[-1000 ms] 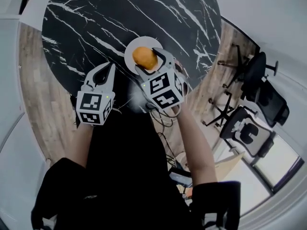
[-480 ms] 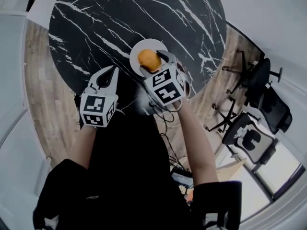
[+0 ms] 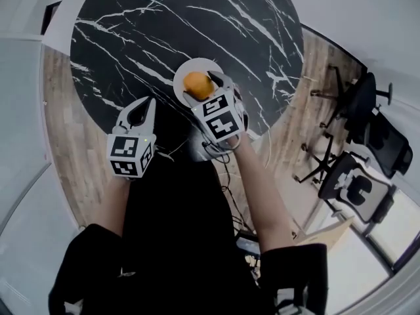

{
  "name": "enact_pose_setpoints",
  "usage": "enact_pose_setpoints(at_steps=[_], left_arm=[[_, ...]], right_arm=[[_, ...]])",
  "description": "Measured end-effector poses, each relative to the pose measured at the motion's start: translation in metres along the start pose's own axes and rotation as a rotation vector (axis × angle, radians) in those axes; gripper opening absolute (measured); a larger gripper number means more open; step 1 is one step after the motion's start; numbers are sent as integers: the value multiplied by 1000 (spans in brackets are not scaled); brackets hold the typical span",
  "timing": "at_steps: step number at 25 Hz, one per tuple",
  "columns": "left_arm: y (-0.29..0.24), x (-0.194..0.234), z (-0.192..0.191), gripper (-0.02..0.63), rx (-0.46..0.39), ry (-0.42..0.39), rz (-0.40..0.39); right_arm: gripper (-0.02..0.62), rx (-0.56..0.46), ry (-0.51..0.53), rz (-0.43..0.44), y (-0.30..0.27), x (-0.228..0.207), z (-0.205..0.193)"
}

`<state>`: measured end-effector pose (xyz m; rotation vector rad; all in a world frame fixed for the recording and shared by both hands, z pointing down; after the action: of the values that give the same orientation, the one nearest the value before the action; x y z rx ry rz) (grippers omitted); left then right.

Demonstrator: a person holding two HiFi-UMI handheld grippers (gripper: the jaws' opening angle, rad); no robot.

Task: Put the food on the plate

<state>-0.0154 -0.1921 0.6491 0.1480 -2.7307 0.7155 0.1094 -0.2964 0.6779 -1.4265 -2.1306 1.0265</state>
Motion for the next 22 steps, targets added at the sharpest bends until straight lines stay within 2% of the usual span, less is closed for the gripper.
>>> enact_pose_setpoints(at_steps=[7,10,13,14,17,20,21,22], left_arm=[[12,-10,29,0,18,-66,13],[17,-20,42,0,23,-96,8],[13,-34,55,0,35,-143,-32],[13,-39,58,0,39,-164,-52],[14,-56,63,0,44,-224,-93],[20,-72,65,0,31,-260,-106],[22,-76,66,0,24,-263,-110],[23,-79,67,0,16,-265,-114]], right_arm=[[331,-152,-112,-19,29,0,9],[331,-258,-196,-46,48,0,15],[325,-360,-302,-94,61,-4,14],[309,-387,-332,-116,65,-4,12],[207,-477,-407,-165,82,-2,8],[42,-557,-444,-219,103,4,4],[7,-577,-446,-237,109,8,3],[0,-596,-446,-247,114,12,2]])
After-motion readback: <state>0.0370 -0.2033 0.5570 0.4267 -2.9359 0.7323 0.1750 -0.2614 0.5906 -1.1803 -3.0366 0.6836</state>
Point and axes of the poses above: the fingertips, and each gripper's own axes: y backward along the fingers, x to its left, z out of its top, the point moved 5 cm from there along y, backward along the fingers, and after that the axes turned 11 degrees about -x, right-handed, at the moved point
